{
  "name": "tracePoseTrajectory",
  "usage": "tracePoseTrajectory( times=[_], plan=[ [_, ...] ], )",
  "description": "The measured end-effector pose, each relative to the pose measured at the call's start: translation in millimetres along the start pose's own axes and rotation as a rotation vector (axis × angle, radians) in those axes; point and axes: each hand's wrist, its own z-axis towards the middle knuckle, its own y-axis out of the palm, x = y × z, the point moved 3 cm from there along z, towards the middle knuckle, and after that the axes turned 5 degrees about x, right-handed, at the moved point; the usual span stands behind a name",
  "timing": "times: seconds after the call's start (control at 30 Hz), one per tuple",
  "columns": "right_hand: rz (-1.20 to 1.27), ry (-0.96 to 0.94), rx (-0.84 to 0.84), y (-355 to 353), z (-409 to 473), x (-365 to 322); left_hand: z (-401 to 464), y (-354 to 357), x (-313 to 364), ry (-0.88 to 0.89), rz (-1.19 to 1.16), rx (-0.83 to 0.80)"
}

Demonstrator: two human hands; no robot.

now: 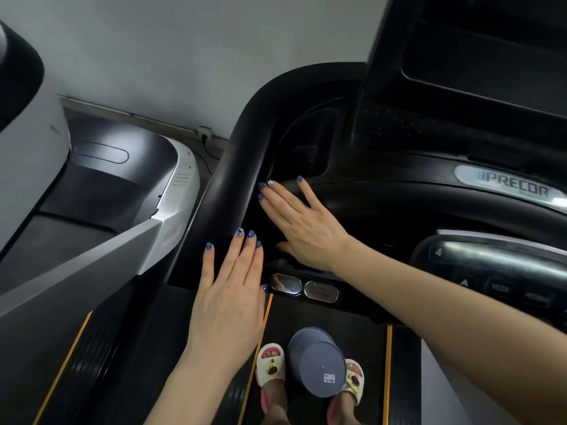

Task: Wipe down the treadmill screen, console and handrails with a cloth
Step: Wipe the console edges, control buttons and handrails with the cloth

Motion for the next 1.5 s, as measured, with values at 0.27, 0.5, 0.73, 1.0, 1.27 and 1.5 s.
tracePoseTrajectory(
  times=[0.27,0.5,0.73,1.0,1.27,1.5],
  plan=[
    [-0.093,-0.298,-0.047,3,-11,17,4,0,-11,-0.018,0.011,-0.013],
    [-0.037,-0.423,0.002,8,-10,13,4,1,-13,-0.008,-0.004,-0.014],
    [-0.097,-0.407,-0.089,6,-15,15,5,-1,-13,-0.01,-0.009,-0.01],
    [-0.028,-0.068,-0.055,3,-22,8,8,-5,-7,-0.031,0.008,-0.019],
    [-0.06,0.129,-0.106,-10,-31,28,9,-6,-4,-0.065,0.026,-0.016],
    [-0.013,0.236,-0.163,-19,-41,28,14,-6,7,-0.033,0.027,-0.008]
  ],
)
